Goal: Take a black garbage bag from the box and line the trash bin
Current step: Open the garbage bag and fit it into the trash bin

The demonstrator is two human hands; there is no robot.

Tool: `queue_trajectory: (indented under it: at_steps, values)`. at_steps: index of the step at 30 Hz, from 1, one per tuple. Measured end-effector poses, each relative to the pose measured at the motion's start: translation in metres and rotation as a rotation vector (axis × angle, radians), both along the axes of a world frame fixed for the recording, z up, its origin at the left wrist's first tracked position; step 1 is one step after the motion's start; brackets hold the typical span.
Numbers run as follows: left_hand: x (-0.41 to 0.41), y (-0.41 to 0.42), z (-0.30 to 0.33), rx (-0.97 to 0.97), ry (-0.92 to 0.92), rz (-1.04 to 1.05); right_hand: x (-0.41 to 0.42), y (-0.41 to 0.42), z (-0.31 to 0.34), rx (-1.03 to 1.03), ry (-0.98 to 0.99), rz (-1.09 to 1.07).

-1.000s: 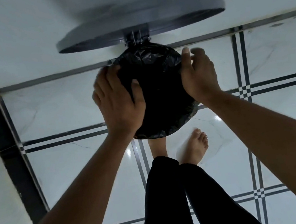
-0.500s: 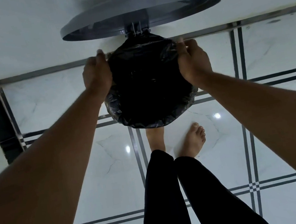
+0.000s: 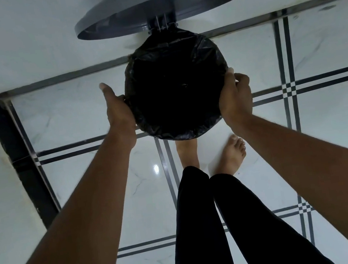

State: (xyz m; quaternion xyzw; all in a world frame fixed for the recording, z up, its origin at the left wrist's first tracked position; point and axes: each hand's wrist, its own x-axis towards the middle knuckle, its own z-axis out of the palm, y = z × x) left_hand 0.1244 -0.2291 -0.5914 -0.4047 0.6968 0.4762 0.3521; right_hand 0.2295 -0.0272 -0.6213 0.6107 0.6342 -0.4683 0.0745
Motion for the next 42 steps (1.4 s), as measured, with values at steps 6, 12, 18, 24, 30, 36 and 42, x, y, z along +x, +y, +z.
queue_trajectory:
  at_steps: [6, 12, 18, 24, 30, 36, 42]
  values:
    - [-0.014, -0.009, -0.005, 0.036, -0.071, 0.115, -0.013, 0.001, 0.003, -0.013, -0.012, 0.001]
    - [-0.011, 0.004, -0.004, -0.292, 0.004, 0.046, -0.019, 0.021, 0.003, -0.196, -0.042, 0.088]
    - [0.001, 0.001, 0.001, 0.098, -0.053, 0.057, -0.011, 0.026, 0.006, -0.142, -0.056, 0.007]
    - [0.011, 0.002, 0.009, -0.184, -0.146, 0.236, -0.002, 0.011, 0.01, -0.235, -0.079, -0.042]
    - [0.036, 0.016, 0.018, 0.111, -0.27, 0.3, 0.004, 0.014, 0.004, -0.301, -0.068, -0.133]
    - [0.052, 0.002, 0.004, 0.332, -0.255, 0.524, 0.016, -0.005, 0.025, -0.435, -0.119, -0.366]
    - [0.069, 0.015, 0.012, 0.102, -0.297, 0.517, 0.025, -0.01, 0.028, -0.569, -0.024, -0.393]
